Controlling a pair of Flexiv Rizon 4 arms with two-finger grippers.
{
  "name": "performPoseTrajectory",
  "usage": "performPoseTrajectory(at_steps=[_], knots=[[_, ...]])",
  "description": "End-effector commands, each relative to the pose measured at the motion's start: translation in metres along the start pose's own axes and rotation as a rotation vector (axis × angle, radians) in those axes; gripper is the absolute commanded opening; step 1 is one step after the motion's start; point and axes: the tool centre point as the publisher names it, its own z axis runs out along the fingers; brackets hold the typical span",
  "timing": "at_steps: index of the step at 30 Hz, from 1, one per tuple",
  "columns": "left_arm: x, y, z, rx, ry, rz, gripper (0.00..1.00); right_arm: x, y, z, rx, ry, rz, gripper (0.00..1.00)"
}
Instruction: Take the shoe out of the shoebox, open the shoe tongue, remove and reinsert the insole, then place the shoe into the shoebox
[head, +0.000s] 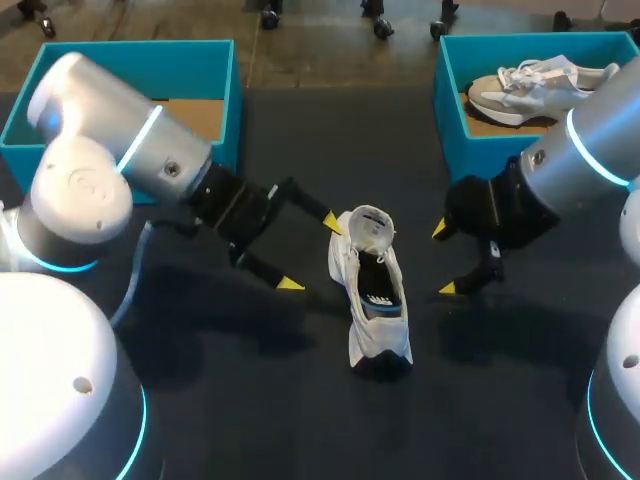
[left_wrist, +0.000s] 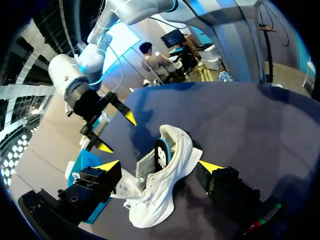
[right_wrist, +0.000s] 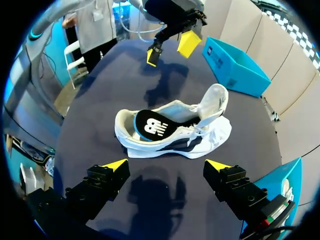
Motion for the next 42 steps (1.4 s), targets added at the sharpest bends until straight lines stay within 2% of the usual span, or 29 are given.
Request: performPoseTrajectory(at_steps=[1,8,15,19,26,29,30,36,42], knots=[[-0.003,0.001,0.000,-0.001,0.135,-0.001,1.00,-0.001,0.003,-0.019,0.046,0.001,0.018,1.00],[-0.003,0.001,0.000,-0.001,0.135,-0.001,1.00,-0.002,0.002,-0.054,0.086,0.014,0.054,1.00],[-0.003,0.001,0.000,-0.001,0.135,-0.001,1.00,0.008,-0.015,-0.084,0.080,0.051,0.030,1.00],[-0.003,0.001,0.000,-0.001,0.135,-0.001,1.00,0.012,-0.024,-0.102,0.104,0.072,0.017,1.00],[-0.003,0.001,0.000,-0.001,0.135,-0.001,1.00,0.010,-0.021,-0.126,0.167,0.072,-0.026,1.00],[-0.003,0.001,0.000,-0.001,0.135,-0.001,1.00,0.007,-0.015,-0.134,0.159,0.060,-0.046,1.00],[-0.003,0.001,0.000,-0.001,0.135,-0.001,1.00,0.006,-0.015,-0.135,0.180,0.062,0.011,1.00],[-0.003,0.000,-0.001,-0.002,0.138,0.007,1.00,0.006,-0.016,-0.134,0.191,0.047,0.017,1.00],[-0.015,-0.002,-0.011,-0.003,0.271,0.090,1.00,0.006,-0.016,-0.134,0.191,0.047,0.017,1.00]])
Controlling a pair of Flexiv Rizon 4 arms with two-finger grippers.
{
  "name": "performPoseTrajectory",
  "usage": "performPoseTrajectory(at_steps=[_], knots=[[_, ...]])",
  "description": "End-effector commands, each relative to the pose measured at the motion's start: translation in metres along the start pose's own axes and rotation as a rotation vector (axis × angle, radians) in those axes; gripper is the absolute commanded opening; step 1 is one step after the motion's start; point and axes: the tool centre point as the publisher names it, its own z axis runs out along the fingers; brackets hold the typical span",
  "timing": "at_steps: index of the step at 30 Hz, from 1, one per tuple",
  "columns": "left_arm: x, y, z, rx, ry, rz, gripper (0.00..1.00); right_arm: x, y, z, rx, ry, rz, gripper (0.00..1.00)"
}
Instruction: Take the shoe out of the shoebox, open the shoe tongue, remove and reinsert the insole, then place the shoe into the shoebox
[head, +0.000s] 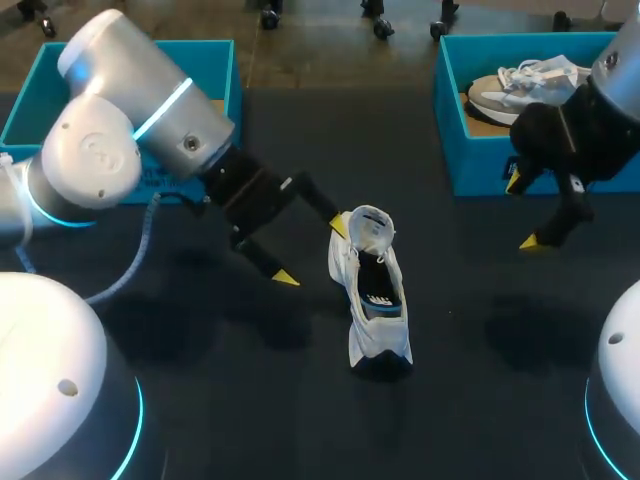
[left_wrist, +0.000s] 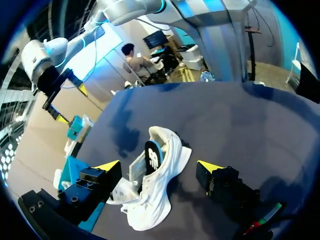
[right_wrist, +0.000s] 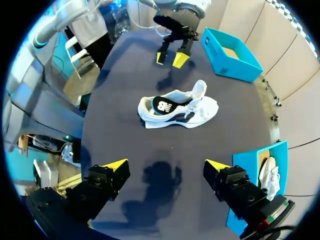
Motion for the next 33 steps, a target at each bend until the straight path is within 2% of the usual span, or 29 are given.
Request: performPoseTrajectory(at_steps=[1,8,15,17,18,19,20,22,25,33], knots=[[-0.013,-0.001,-0.012,0.000,0.111,0.027,1.00,0.001,-0.001,0.001,0.000,-0.002,0.000,1.00],[-0.014,0.004,-0.013,-0.013,0.308,0.074,1.00,0.001,-0.001,0.001,0.000,-0.002,0.000,1.00],[-0.029,0.007,0.000,-0.046,0.384,0.099,1.00,0.001,-0.001,0.001,0.000,-0.002,0.000,1.00],[-0.036,0.005,0.003,-0.036,0.386,0.094,0.74,0.001,-0.001,0.001,0.000,-0.002,0.000,1.00],[-0.039,0.005,0.004,-0.041,0.390,0.099,0.40,0.001,-0.001,0.001,0.000,-0.002,0.000,1.00],[-0.042,0.004,0.006,-0.052,0.401,0.101,0.25,0.001,-0.001,0.001,0.000,-0.002,0.000,1.00],[-0.045,0.004,0.008,-0.056,0.409,0.108,0.12,0.001,-0.001,0.001,0.000,-0.002,0.000,1.00],[-0.049,0.004,0.012,-0.078,0.429,0.113,0.00,0.001,-0.001,0.001,0.000,-0.002,0.000,1.00],[-0.053,0.001,0.016,-0.068,0.447,0.099,0.00,0.001,-0.001,0.001,0.000,-0.002,0.000,1.00],[-0.052,0.005,0.036,-0.151,0.490,0.123,0.00,0.001,-0.001,0.001,0.000,-0.002,0.000,1.00]])
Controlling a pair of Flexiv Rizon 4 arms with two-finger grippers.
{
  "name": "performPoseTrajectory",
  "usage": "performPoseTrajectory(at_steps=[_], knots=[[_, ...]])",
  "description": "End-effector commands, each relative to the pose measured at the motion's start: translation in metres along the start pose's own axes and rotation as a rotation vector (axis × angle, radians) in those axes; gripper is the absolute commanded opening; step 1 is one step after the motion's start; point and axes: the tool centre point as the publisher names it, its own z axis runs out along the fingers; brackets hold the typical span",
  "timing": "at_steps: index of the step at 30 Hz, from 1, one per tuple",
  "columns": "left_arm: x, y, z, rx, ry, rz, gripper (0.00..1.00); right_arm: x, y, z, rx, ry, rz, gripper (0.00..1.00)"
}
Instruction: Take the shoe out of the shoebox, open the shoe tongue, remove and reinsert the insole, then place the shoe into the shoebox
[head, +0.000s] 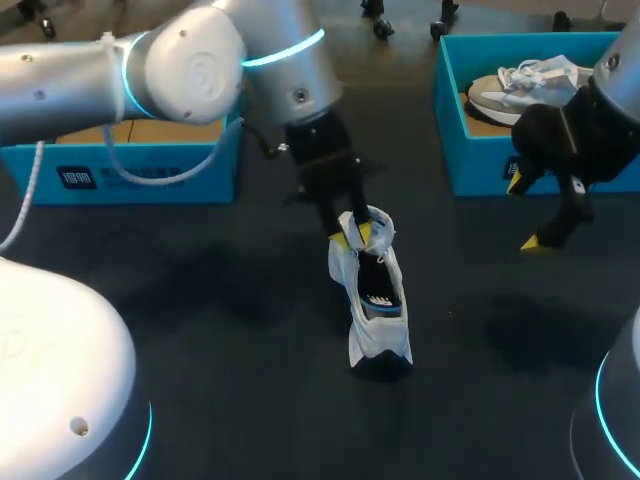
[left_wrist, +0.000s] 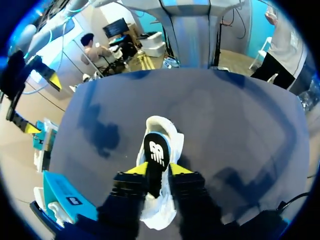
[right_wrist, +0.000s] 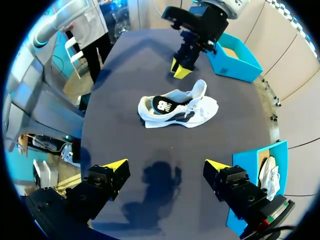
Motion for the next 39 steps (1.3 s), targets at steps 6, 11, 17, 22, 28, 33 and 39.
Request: performPoseTrajectory(at_steps=[6,11,17,22,28,33,39], knots=[[-0.009,0.010,0.030,-0.060,0.102,-0.012,0.00,0.000,0.000,0.001,0.001,0.000,0.000,1.00],[-0.007,0.017,0.048,-0.134,0.131,-0.013,0.00,0.000,0.000,0.001,0.001,0.000,0.000,1.00],[-0.004,0.023,0.067,-0.153,0.160,-0.012,0.00,0.000,0.000,0.001,0.001,0.000,0.000,1.00],[-0.004,0.026,0.078,-0.181,0.180,-0.005,0.00,0.000,0.000,0.001,0.001,0.000,0.000,1.00],[0.002,0.028,0.097,-0.186,0.203,-0.002,0.00,0.000,0.000,0.001,0.001,0.000,0.000,1.00],[0.006,0.026,0.106,-0.195,0.211,-0.001,0.00,0.000,0.000,0.001,0.001,0.000,0.000,1.00],[0.001,0.019,0.102,-0.200,0.213,0.014,0.00,0.000,0.000,0.001,0.001,0.000,0.000,1.00]])
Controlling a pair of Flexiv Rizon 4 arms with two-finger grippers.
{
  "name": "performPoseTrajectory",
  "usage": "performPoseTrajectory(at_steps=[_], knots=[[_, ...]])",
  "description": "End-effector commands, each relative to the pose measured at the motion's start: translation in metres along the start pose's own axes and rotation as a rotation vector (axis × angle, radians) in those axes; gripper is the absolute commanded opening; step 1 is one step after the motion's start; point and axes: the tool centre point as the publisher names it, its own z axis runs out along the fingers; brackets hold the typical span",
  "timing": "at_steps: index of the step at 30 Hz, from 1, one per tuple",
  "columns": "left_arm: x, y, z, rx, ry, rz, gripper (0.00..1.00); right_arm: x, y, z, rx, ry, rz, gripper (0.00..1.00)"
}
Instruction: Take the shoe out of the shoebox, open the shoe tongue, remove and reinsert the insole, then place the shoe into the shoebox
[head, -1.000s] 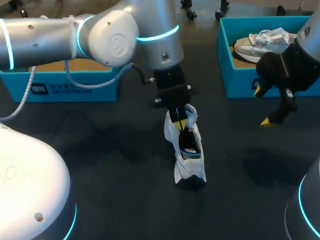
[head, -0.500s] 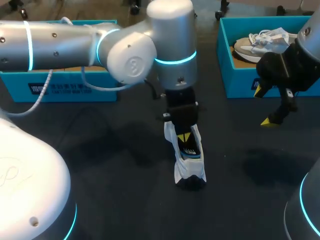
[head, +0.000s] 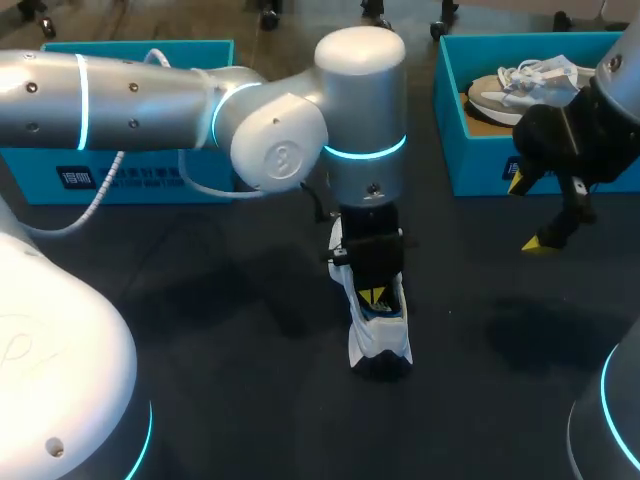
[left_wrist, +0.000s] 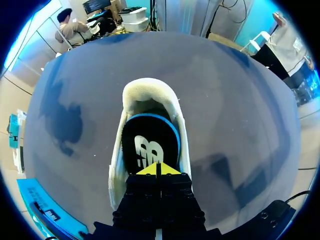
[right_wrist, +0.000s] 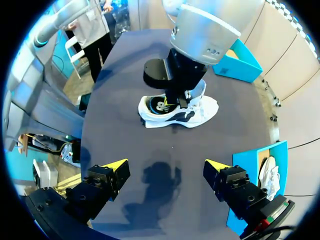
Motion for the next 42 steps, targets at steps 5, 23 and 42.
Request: performPoseTrajectory(at_steps=[5,23,42], knots=[[-0.007,-0.013,-0.018,0.010,0.016,0.015,0.00,-0.001,0.001,0.001,0.004,0.001,0.001,1.00],[0.001,-0.015,0.004,0.015,0.000,-0.029,0.00,-0.001,0.001,0.001,0.004,0.001,0.001,1.00],[-0.003,-0.034,0.035,0.069,-0.015,0.000,0.00,-0.001,0.001,0.001,0.004,0.001,0.001,1.00]])
